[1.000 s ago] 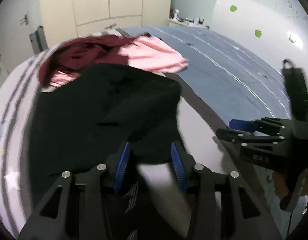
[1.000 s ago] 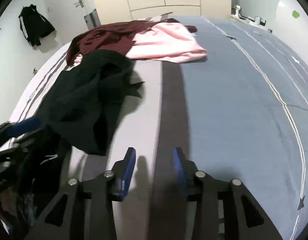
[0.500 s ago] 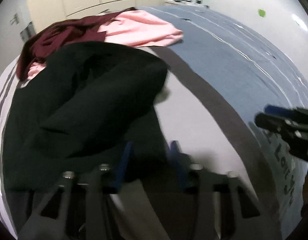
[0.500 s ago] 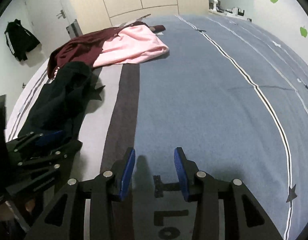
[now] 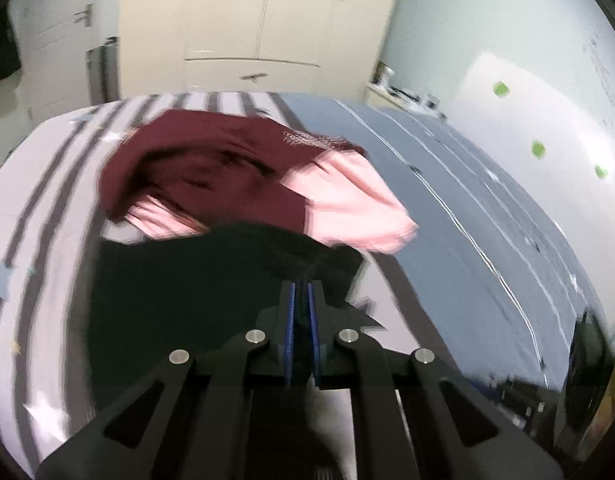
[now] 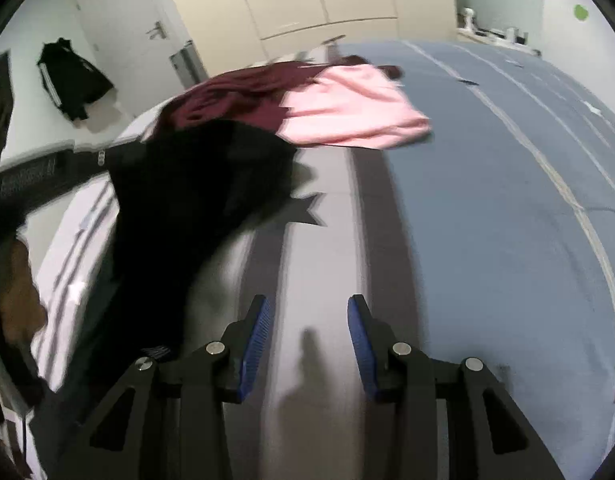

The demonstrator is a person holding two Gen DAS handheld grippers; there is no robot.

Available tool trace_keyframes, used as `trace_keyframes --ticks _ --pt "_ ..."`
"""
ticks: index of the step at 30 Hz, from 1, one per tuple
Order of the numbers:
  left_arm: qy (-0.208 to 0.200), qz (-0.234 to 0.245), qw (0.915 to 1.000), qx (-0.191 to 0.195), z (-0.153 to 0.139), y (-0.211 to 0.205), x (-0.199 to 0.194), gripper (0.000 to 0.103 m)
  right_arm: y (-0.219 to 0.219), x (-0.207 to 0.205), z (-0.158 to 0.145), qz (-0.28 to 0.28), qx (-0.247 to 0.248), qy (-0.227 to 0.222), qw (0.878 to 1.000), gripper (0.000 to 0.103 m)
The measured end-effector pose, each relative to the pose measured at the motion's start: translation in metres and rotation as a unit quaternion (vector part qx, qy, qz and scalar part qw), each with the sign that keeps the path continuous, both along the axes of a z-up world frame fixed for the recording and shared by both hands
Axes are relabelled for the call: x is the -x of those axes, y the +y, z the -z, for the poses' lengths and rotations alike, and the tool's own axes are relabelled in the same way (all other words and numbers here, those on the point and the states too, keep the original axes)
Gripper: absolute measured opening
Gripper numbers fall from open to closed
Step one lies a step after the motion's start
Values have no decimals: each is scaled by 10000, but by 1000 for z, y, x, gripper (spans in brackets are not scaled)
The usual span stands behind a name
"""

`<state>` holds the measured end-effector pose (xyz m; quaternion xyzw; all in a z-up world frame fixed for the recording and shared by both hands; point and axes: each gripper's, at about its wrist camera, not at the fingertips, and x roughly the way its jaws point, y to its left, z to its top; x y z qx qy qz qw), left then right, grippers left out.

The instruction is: Fold clothes

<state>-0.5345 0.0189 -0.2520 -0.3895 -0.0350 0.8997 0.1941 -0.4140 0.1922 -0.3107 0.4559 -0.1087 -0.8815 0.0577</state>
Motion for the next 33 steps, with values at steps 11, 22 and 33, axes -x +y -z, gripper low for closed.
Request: trace_keyframes --ticks 11,22,33 --pt "-723 -689 9939 465 49 -137 97 5 -90 30 19 -467 61 -339 9983 37" --pt "-756 -761 9942 93 37 -159 135 3 -86 -17 31 -544 -45 -703 9960 37" --pt "-989 -682 9924 249 53 -162 150 0 -82 -29 46 -422 -167 -846 9954 37"
